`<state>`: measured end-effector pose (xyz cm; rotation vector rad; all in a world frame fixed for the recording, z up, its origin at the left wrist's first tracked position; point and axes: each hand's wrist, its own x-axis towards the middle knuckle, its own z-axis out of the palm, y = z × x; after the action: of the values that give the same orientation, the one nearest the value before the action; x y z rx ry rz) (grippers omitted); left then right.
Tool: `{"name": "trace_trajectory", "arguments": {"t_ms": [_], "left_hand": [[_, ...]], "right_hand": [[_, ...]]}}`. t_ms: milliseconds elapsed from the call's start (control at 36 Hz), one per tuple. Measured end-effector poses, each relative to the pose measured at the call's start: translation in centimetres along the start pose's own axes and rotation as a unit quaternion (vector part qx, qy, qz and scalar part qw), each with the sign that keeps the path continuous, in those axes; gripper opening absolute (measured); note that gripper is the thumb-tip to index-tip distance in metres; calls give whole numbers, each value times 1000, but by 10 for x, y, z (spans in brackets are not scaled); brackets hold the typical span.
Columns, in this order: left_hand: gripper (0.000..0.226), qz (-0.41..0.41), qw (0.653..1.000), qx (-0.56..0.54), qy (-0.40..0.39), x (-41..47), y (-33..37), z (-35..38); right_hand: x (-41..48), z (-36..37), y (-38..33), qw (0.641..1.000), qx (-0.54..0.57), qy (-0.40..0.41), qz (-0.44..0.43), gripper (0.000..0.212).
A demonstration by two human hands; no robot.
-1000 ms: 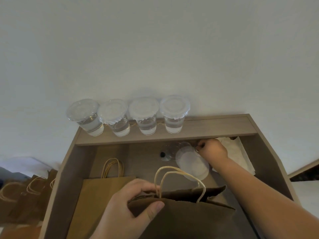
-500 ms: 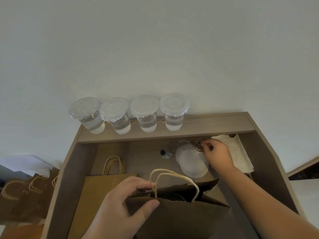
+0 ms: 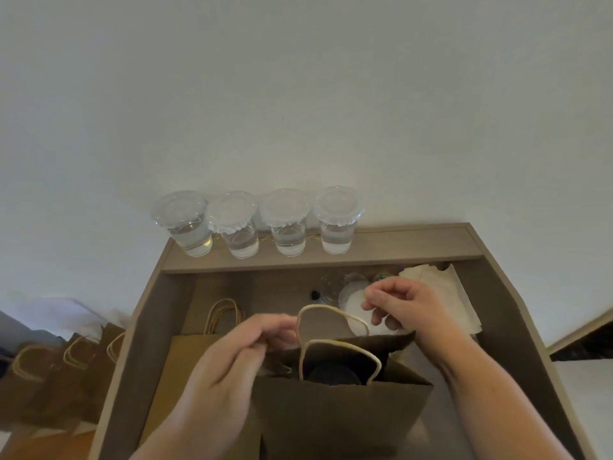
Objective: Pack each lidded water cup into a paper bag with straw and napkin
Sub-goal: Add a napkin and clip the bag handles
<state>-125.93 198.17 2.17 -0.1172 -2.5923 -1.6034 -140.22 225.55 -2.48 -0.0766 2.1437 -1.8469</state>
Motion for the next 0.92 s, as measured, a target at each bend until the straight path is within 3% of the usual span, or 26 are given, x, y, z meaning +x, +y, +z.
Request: {"name": "trace_trajectory", "arguments": {"t_ms": [83,250,417,583,778,917], "left_hand": [[39,15,999,0,29,19,9,-4],[29,-2,997,-15,-81,57,12,-5],[28,99,993,53,-22,57,3,2],[22,159,986,40,15,55,9,10],[15,146,989,37,12,55,6,12],[14,99,995,8,12,53,8,14]], "right_hand": [[-24,12,-43,996,22,-60,-56,9],[-38,29,-82,989,-36,-132,-60,8],[-44,36,-82,990,-43,-120,-59,8],[-50,37,-80,990,-55,-113,-63,11],[-56,35,-83,991,-26,-117,-67,17],[-61,33,-84,983,-88,-124,-105,11]]}}
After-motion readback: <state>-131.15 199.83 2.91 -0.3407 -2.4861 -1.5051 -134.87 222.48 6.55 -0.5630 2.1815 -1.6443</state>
